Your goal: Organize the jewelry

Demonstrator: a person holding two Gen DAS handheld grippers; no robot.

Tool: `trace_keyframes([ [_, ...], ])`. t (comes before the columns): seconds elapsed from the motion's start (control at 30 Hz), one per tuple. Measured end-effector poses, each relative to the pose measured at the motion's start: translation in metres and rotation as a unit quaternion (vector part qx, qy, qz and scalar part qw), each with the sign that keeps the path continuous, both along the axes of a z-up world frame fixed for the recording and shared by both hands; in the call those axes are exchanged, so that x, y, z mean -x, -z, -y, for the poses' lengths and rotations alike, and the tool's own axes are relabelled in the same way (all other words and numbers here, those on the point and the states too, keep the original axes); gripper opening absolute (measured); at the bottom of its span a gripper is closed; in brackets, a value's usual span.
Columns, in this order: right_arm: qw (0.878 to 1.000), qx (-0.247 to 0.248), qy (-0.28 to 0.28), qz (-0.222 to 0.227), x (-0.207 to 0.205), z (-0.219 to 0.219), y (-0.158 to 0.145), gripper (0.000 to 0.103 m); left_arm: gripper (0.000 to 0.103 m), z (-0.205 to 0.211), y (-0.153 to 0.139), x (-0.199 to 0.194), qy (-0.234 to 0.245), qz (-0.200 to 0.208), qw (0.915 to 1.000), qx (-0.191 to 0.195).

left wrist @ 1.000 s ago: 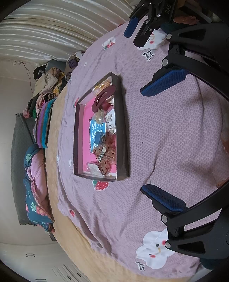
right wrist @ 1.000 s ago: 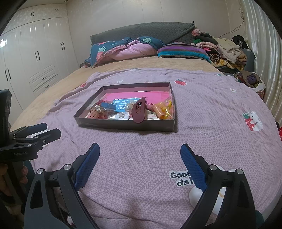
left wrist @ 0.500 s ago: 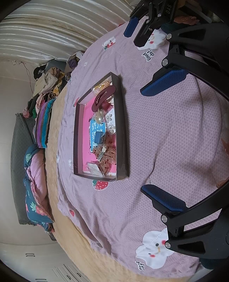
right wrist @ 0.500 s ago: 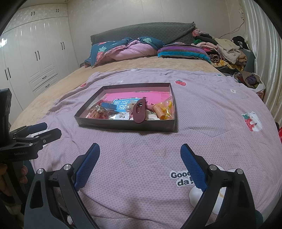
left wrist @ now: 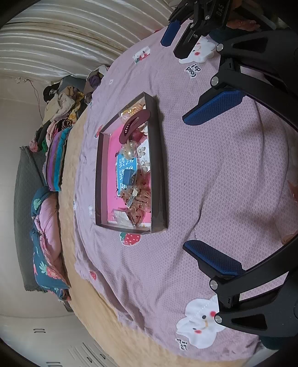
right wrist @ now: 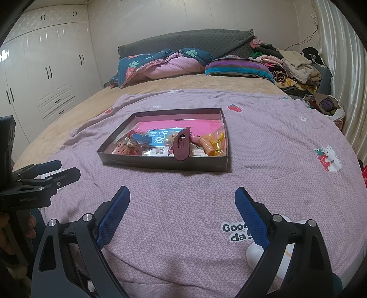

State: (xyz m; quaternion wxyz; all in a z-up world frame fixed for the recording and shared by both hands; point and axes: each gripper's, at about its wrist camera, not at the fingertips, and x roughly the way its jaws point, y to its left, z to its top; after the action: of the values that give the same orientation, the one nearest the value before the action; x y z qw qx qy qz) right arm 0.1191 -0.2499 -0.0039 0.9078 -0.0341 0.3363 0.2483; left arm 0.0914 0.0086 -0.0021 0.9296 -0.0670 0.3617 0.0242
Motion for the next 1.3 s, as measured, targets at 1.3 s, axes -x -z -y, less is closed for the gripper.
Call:
trace_keyframes([
  [1.3,1.000,0.006,0.002,0.003,-0.0003,0.0003,-0.0046,0.092,0.094,-0.0067,0.0021,0.0066,-0.006,-0.009,0.9999,-0.013],
])
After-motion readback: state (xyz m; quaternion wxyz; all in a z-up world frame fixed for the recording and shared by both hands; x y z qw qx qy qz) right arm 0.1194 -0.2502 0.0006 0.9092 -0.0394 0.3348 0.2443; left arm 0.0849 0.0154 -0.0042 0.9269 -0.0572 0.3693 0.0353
